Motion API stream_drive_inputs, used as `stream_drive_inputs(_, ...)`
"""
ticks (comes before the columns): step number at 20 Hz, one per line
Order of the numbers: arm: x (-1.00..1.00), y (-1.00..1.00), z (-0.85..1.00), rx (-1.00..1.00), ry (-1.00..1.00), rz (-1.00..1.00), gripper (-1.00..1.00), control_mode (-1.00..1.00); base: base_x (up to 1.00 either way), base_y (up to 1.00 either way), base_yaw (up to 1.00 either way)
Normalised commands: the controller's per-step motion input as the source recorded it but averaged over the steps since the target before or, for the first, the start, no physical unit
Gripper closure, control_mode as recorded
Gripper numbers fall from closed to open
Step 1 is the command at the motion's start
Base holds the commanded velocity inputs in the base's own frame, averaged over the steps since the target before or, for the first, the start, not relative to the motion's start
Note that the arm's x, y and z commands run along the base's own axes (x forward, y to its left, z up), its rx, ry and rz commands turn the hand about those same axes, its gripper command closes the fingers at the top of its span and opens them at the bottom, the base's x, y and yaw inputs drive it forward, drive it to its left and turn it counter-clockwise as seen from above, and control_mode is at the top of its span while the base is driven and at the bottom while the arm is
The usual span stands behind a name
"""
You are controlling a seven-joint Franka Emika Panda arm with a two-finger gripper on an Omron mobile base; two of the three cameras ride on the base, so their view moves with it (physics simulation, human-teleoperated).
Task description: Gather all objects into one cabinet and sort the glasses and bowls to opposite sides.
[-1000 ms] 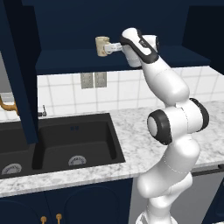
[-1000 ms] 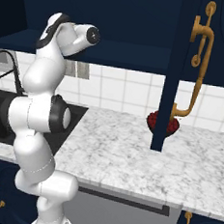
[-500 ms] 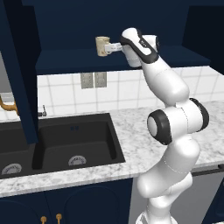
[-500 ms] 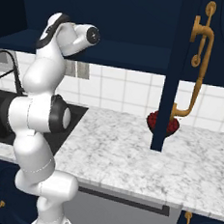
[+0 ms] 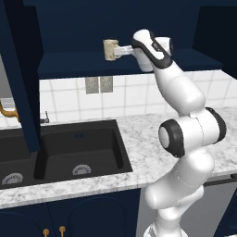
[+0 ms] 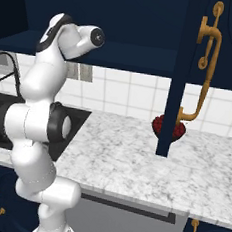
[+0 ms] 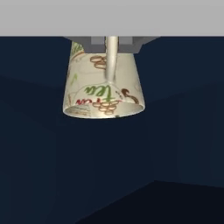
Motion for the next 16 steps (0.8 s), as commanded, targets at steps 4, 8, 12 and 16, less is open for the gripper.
stream_drive_inputs(4,-0.65,-0.30,0.02,0.00,0.00,-0.06,1.00,-1.00,0.00,0.00,0.00)
stream_drive_inputs(8,-0.62,-0.38,0.10,0.00,0.00,-0.11,1.00,-1.00,0.00,0.00,0.00)
stream_drive_inputs(12,-0.54,-0.44,0.18,0.00,0.01,-0.18,1.00,-1.00,0.00,0.00,0.00)
stream_drive_inputs(16,-0.50,-0.39,0.15,0.00,0.02,-0.20,1.00,-1.00,0.00,0.00,0.00)
